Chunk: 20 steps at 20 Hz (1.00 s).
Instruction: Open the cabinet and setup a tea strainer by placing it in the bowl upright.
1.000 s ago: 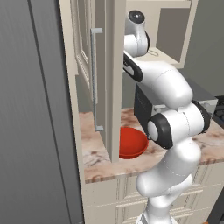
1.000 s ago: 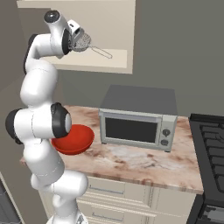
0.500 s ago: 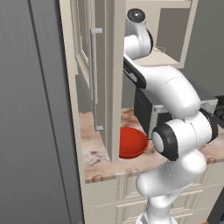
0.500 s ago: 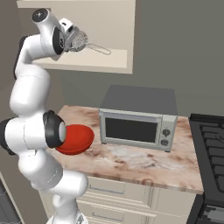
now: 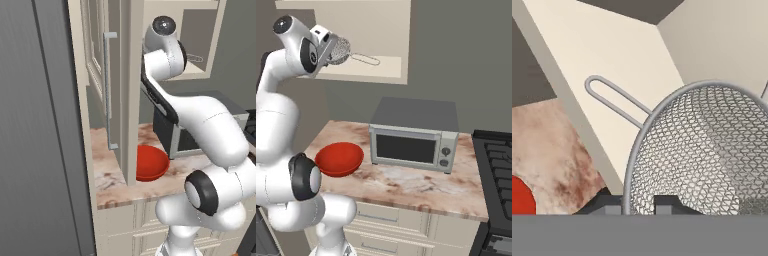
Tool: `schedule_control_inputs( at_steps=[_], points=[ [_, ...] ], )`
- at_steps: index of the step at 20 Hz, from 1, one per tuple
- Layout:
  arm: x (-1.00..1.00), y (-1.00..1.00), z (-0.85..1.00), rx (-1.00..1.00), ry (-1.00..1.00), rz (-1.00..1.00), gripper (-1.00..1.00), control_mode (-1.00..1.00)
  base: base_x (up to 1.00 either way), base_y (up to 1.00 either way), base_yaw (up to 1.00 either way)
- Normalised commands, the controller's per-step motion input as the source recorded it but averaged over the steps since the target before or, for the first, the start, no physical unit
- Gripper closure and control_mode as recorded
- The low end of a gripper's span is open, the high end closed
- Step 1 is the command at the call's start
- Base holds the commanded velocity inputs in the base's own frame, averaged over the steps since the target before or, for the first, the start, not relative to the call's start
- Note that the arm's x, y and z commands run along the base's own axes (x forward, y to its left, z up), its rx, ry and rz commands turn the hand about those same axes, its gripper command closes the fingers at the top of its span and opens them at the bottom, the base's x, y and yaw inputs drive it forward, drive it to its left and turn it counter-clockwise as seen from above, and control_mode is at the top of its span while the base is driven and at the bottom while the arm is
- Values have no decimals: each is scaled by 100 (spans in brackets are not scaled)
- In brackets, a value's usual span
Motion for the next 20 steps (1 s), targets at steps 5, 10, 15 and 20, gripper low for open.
schedule_control_inputs(
  at_steps=[5,10,15,20],
  points=[
    [-100,-5,0,3,12,-1,100,-100,0,0,0],
    [-100,-3,0,3,18,-3,100,-100,0,0,0],
    [-85,-9,-14,4,14,0,100,-100,0,0,0],
    [-63,-17,-37,3,14,0,100,-100,0,0,0]
  ],
)
